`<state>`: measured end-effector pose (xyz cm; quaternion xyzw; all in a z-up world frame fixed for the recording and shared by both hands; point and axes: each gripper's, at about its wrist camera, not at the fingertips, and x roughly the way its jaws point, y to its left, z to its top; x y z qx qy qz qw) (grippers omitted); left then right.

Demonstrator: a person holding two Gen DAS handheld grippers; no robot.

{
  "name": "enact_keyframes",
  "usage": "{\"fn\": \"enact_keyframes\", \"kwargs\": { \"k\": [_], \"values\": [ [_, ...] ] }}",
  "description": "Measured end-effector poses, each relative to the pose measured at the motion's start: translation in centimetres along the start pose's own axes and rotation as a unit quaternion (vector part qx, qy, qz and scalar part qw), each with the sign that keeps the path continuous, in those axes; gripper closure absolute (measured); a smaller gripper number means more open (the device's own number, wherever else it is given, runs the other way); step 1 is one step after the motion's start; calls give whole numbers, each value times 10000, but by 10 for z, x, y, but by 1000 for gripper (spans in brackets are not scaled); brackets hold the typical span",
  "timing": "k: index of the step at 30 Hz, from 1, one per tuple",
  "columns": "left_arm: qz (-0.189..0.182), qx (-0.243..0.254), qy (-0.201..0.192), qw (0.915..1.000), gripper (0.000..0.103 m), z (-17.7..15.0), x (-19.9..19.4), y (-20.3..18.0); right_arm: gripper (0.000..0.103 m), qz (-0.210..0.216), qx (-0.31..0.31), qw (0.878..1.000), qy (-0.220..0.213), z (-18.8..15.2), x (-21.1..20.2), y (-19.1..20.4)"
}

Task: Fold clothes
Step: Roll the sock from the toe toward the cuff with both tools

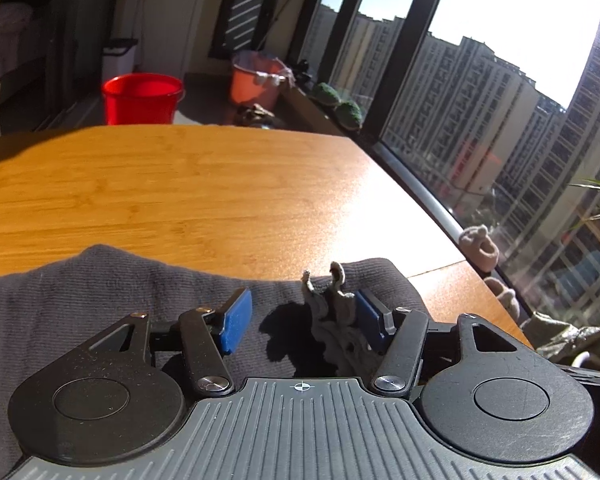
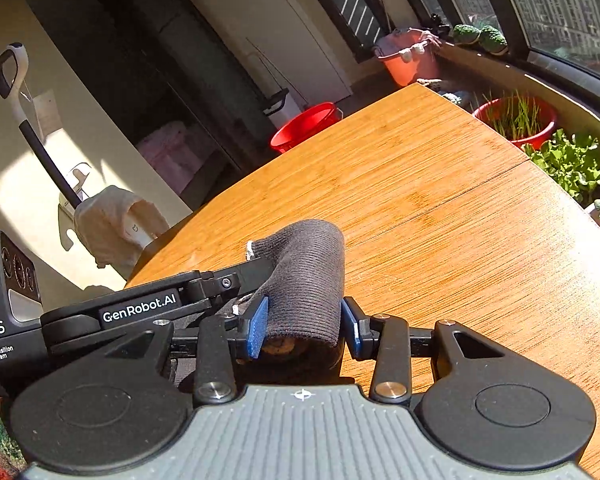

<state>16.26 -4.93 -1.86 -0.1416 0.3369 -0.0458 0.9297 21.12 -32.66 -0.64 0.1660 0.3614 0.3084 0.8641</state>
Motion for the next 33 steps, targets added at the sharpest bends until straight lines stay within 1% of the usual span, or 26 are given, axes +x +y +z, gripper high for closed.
{"fn": "enact_keyframes", "kwargs": {
  "k": [2,3,4,5,6,8,10,11,12,13,14,15,16,17,18,19,21,23,24,25,26,27,28,29,31,33],
  "values": [
    [-29,-213,-63,9997,41,4,-8,10,72,-97,-534,9985,-70,5,-6,10],
    [-44,-320,-94,9994,42,6,-12,15,72,-270,-913,9953,-159,6,-9,17],
    [-51,-411,-132,9991,42,9,-15,19,72,-474,-1289,9902,-255,7,-11,25],
    [-55,-468,-186,9987,42,12,-20,22,72,-757,-1829,9796,-351,5,-11,36],
    [-108,-534,-235,9982,42,17,-24,25,72,-1072,-2436,9629,-446,2,-9,49],
    [-305,-632,-267,9972,42,24,-30,23,72,-1487,-3365,9288,-438,-10,1,67],
    [-562,-616,-251,9962,42,31,-32,14,71,-1865,-4198,8872,-422,-26,12,82],
    [-681,-560,-213,9959,43,32,-32,7,71,-2062,-4585,8633,-442,-37,19,89],
    [-801,-510,-163,9953,43,34,-30,0,71,-2197,-4871,8439,-484,-46,23,95],
    [-913,-480,-86,9946,45,34,-25,-8,71,-2287,-5066,8296,-530,-53,25,99],
    [-970,-462,-11,9942,49,34,-20,-13,71,-2346,-5216,8183,-572,-58,27,103],
    [-966,-443,67,9943,49,33,-12,-18,71,-2371,-5325,8103,-605,-63,28,106],
    [-931,-421,135,9947,51,32,-5,-21,71,-2378,-5398,8050,-628,-66,28,107],
    [-819,-396,181,9957,55,30,1,-21,71,-2345,-5423,8043,-637,-66,27,108],
    [-706,-371,228,9966,57,28,7,-21,70,-2296,-5431,8052,-641,-66,26,107],
    [-621,-366,266,9970,53,26,12,-19,70,-2169,-5353,8140,-616,-63,23,105],
    [-584,-462,300,9968,53,21,17,-10,67,-1729,-4946,8503,-490,-52,12,98],
    [-567,-566,299,9963,52,18,17,0,57,-1263,-4307,8930,-345,-37,0,89],
    [-556,-607,300,9962,51,17,17,4,54,-969,-3828,9183,-293,-27,-7,82],
    [-556,-629,301,9960,50,16,18,7,50,-717,-3319,9402,-276,-17,-13,74],
    [-558,-652,302,9959,49,16,18,10,41,-505,-2785,9587,-281,-9,-16,65],
    [-567,-672,304,9957,48,15,17,13,34,-332,-2264,9730,-290,-2,-18,55],
    [-572,-690,304,9955,47,14,17,14,24,-197,-1776,9835,-297,5,-17,45],
    [-579,-707,304,9954,47,13,17,16,24,-100,-1363,9902,-282,10,-15,36],
    [-592,-753,291,9950,46,11,16,19,24,60,-696,9974,-172,16,-8,23],
    [-602,-832,293,9943,44,10,16,24,24,57,-475,9988,-101,13,0,13]
  ]
}}
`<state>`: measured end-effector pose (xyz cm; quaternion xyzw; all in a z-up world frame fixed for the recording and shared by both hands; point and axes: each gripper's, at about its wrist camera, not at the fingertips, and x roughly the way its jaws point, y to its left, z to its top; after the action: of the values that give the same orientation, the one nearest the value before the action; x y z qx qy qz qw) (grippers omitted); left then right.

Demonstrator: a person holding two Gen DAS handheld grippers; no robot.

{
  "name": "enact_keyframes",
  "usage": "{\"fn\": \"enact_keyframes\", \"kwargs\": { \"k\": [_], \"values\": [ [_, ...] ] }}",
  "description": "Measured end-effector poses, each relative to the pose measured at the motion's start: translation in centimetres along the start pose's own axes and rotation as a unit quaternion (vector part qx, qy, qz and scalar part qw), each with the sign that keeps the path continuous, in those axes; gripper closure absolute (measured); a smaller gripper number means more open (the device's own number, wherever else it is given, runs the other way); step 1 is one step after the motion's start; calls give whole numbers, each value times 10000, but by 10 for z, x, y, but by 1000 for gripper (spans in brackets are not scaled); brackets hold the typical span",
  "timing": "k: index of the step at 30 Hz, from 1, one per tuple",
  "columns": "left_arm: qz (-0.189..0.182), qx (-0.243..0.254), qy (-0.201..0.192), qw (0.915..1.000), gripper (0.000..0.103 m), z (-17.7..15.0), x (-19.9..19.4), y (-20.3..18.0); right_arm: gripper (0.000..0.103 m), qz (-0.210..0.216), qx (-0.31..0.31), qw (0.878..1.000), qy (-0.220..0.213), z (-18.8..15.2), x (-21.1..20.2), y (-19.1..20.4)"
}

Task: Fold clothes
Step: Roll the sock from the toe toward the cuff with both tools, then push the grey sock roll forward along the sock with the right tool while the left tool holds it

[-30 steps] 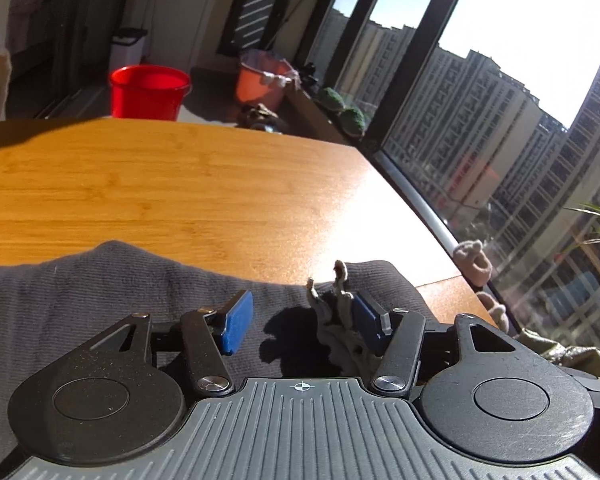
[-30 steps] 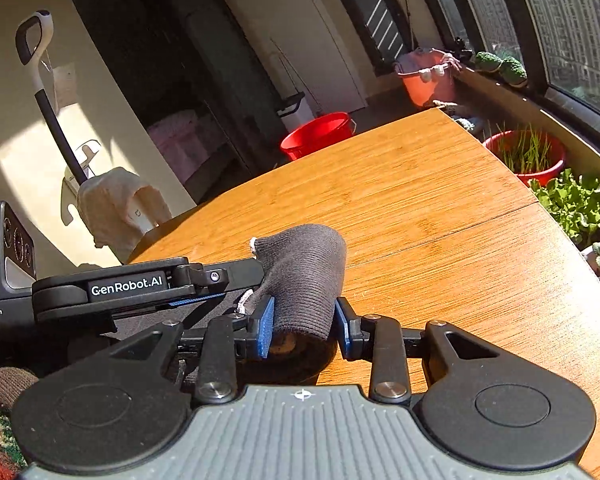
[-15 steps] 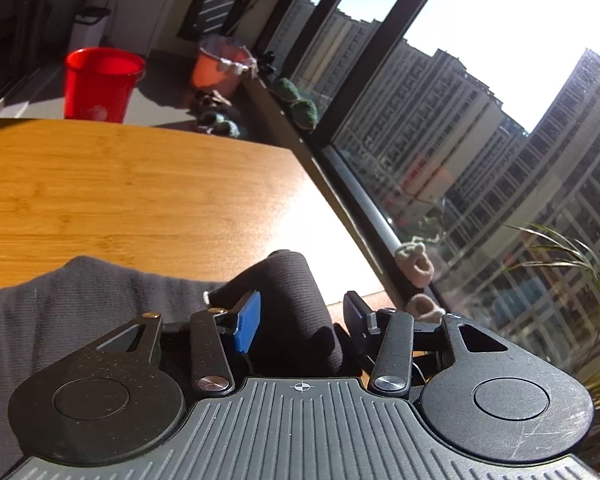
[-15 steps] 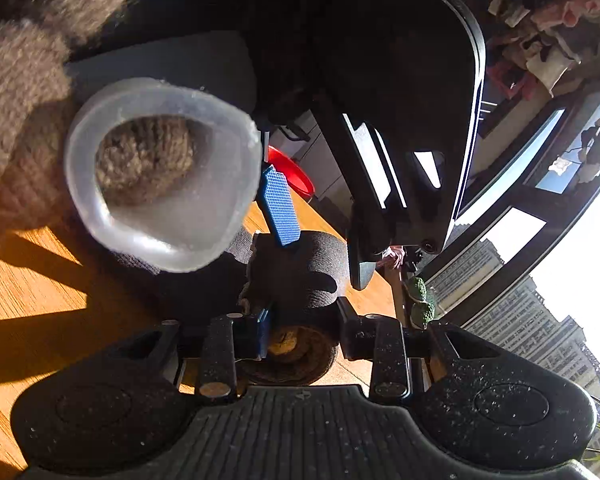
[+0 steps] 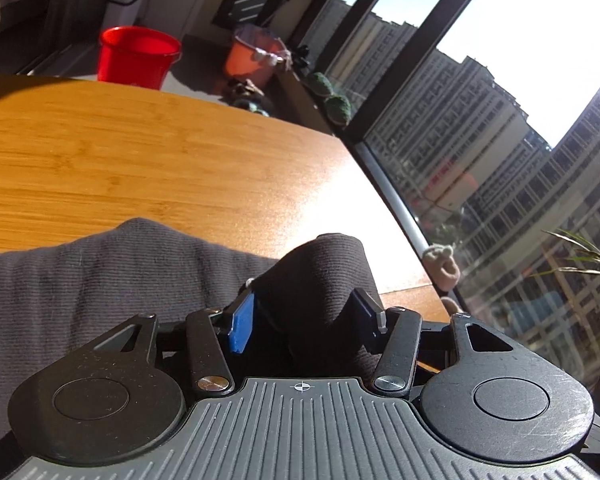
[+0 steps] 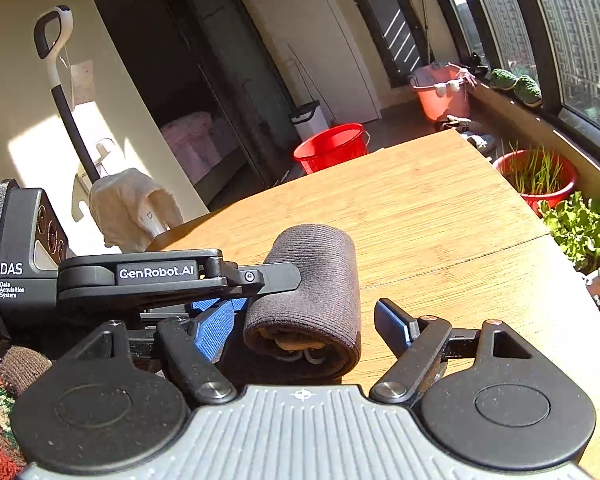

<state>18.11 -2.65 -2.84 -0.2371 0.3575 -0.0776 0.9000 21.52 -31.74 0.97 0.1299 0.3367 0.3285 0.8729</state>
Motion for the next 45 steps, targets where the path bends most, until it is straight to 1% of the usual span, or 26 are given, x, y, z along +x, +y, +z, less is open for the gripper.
{"fn": "enact_keyframes", "kwargs": {
  "k": [1,2,3,4,6,8,10,12,14,15,16,18,19,22,25,28,30,31,34,36,38,40,42,43,44,45],
  "values": [
    [-6,-33,-5,10000,43,0,-1,3,26,-14,87,10000,21,-3,4,-4],
    [-9,-51,-19,10000,43,-1,-3,5,33,-7,65,10000,41,-6,6,-5],
    [-11,-69,-34,10000,43,-3,-5,7,37,1,-50,10000,50,-10,7,-3],
    [-14,-87,-49,9999,43,-4,-7,10,45,6,-184,9998,54,-14,8,0],
    [8,-95,-137,9999,43,-4,-14,12,47,-225,-830,9963,33,-21,8,18],
    [52,-72,-271,9996,46,-3,-23,12,49,-499,-1597,9859,-28,-24,11,44],
    [94,43,-451,9989,46,2,-32,8,49,-727,-2247,9717,-87,-31,13,64],
    [82,164,-514,9985,46,6,-34,0,49,-902,-2720,9579,-148,-38,15,78],
    [180,302,-479,9982,46,5,-31,-5,49,-967,-2961,9501,-192,-41,17,85],
    [314,384,-436,9978,46,2,-27,-6,49,-941,-2970,9500,-193,-40,16,85],
    [426,444,-400,9973,42,-1,-23,-6,49,-873,-2878,9535,-192,-37,15,83],
    [513,429,-364,9971,37,-6,-18,1,48,-564,-2460,9675,-178,-28,7,73],
    [476,346,-366,9976,34,-8,-18,5,46,-405,-2238,9736,-181,-24,3,68],
    [396,221,-376,9983,34,-9,-20,12,38,61,-1291,9914,-227,-9,-7,47],
    [369,125,-390,9985,34,-8,-24,19,38,270,-472,9984,-149,-1,-2,25],
    [300,-37,-407,9987,34,-9,-29,27,39,310,-68,9994,104,-2,12,13],
    [276,-151,-426,9986,35,-10,-33,31,50,256,-249,9992,152,-9,14,17],
    [282,-190,-454,9984,36,-9,-37,32,53,221,-379,9989,164,-13,15,20],
    [265,-143,-675,9973,38,-5,-54,27,55,-144,-1186,9928,35,-20,13,46],
    [222,-65,-814,9964,36,-2,-64,22,55,-386,-1733,9841,-64,-25,13,64],
    [291,103,-829,9961,35,-1,-65,14,55,-523,-2111,9760,-137,-30,14,78],
    [588,355,-710,9951,36,-3,-55,7,55,-520,-2144,9752,-154,-31,15,80],
    [799,399,-545,9945,35,-7,-42,10,53,-401,-1849,9818,-151,-26,14,71],
    [844,381,-492,9945,32,-9,-37,12,50,-304,-1664,9855,-160,-24,12,64],
    [813,342,-499,9949,30,-10,-37,15,44,-154,-1394,9900,-157,-20,10,55],
    [782,303,-505,9952,29,-11,-37,17,41,-34,-1135,9934,-157,-16,8,48]
  ]
}}
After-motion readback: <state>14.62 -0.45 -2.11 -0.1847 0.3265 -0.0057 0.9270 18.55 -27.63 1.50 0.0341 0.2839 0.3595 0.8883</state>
